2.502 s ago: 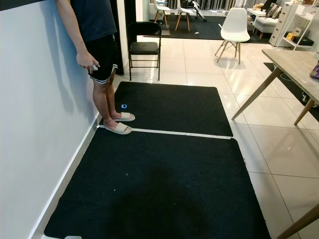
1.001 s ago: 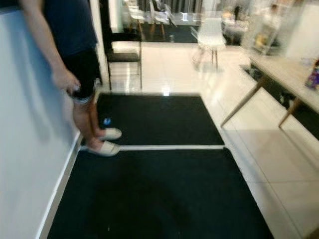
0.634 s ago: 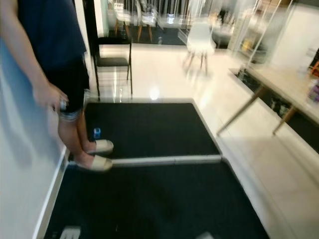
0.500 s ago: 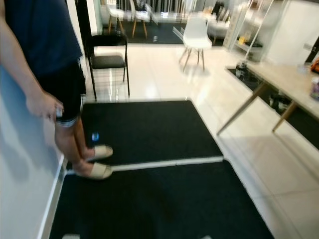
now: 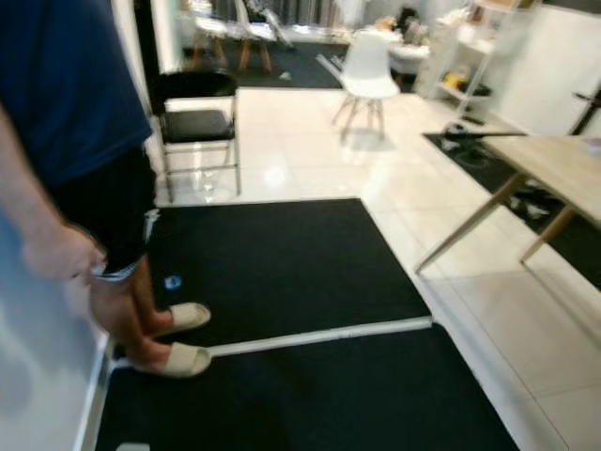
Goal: Restocking fridge
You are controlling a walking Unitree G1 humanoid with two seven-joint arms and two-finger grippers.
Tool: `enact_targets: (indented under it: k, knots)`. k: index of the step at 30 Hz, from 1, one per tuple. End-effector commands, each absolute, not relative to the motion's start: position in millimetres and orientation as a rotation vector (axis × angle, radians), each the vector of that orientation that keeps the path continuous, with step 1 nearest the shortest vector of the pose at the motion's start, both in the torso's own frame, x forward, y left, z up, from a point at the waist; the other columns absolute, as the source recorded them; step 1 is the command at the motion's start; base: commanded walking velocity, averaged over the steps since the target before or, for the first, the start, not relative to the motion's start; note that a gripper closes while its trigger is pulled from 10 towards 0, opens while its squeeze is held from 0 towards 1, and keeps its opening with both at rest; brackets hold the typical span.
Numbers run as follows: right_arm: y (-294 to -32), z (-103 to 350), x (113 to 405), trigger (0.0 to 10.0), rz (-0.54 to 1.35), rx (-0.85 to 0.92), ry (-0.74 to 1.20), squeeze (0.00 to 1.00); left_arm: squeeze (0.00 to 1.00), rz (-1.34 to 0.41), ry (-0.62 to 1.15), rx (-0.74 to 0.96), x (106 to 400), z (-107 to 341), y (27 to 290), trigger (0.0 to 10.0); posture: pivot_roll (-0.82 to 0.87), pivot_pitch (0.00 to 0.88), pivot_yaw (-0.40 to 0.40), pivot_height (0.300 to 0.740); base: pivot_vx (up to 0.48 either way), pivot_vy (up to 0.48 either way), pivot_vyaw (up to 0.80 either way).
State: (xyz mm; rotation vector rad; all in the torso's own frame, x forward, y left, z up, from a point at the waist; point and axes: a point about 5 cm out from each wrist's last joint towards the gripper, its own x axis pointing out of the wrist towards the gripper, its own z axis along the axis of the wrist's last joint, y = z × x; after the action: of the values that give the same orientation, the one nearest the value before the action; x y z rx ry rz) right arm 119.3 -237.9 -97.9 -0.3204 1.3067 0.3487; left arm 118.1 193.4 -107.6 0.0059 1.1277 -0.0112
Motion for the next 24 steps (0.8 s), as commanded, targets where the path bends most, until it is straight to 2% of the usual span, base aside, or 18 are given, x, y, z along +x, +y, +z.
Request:
enact_targets:
  k: [1,24]
  knots:
    - [-243.1,-97.4,117.0,10.0,0.338,-0.343,1.322,0.0,0.0,-0.006,1.135,-0.005,117.2,-108.4,191.0,10.0,-0.12,0.0,-0.025,0.74,0.0,0.0,-0.77]
    - [-239.3,-100.9,110.7,10.0,0.336,-0.377,1.36,0.0,0.0,0.0,1.123,0.1,117.5,-107.9,193.9,10.0,-0.11,0.0,-0.026,0.74,0.0,0.0,-0.77]
